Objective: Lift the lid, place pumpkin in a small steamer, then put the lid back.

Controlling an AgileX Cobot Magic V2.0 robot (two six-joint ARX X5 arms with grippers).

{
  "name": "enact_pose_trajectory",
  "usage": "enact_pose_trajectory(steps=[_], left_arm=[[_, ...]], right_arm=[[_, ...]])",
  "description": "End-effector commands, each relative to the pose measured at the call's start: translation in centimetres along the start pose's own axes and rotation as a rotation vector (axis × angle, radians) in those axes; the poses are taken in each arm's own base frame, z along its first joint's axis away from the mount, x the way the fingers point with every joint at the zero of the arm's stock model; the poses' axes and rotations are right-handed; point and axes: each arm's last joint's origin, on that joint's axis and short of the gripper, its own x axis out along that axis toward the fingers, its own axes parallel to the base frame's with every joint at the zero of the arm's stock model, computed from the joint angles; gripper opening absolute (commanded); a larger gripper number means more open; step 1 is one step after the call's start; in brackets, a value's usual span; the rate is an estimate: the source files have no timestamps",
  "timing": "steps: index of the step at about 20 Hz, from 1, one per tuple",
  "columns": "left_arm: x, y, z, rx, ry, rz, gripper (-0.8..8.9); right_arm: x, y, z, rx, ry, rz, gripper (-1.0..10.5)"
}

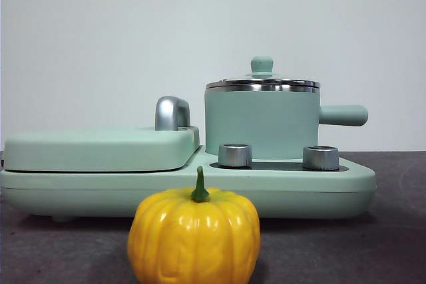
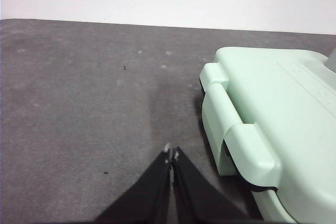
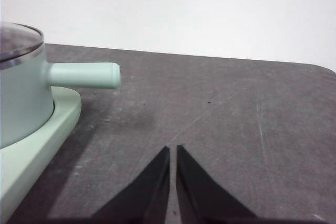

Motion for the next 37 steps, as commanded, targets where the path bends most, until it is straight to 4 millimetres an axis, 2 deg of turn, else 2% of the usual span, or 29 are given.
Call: enact_pose_trajectory(steps=[1,7,17,20,28,33,37], left_arm=[[0.2,0.1,-0.7,-0.025,0.024,0.002,0.07],[0.2,0.1,-0.6,-0.232,0.018,0.004,0.07],[0.2,0.1,-0.6,-0.606,0.013,0.005,0.06],[0.2,0.0,0.0,-0.624,-0.039,-0.015,0.07],[-1.0,-0.3,4.1,-0.593,-0.325,-0.127,0.07],[-2.7,-0.6,7.4,-0.555,-0.384,-0.143,0.08],[-4.0,-0.9,9.6,-0.5,-0.342,-0.116,0.09]], right_arm=[[0.0,0.0,0.1,0.007,-0.019,0.0,0.2],[0.0,0.0,0.2,0.051,-0.024,0.005,0.2],[0.0,0.1,0.2,0.351,-0.028,0.028,0.2],[0.0,0.1,0.6,0.415,-0.062,0.049,0.2],[-0.9,0.3,3.7,0.488,-0.162,0.16,0.1],[-2.3,0.3,6.9,0.476,-0.184,0.164,0.1],[-3.3,0.3,9.0,0.476,-0.156,0.16,0.1]])
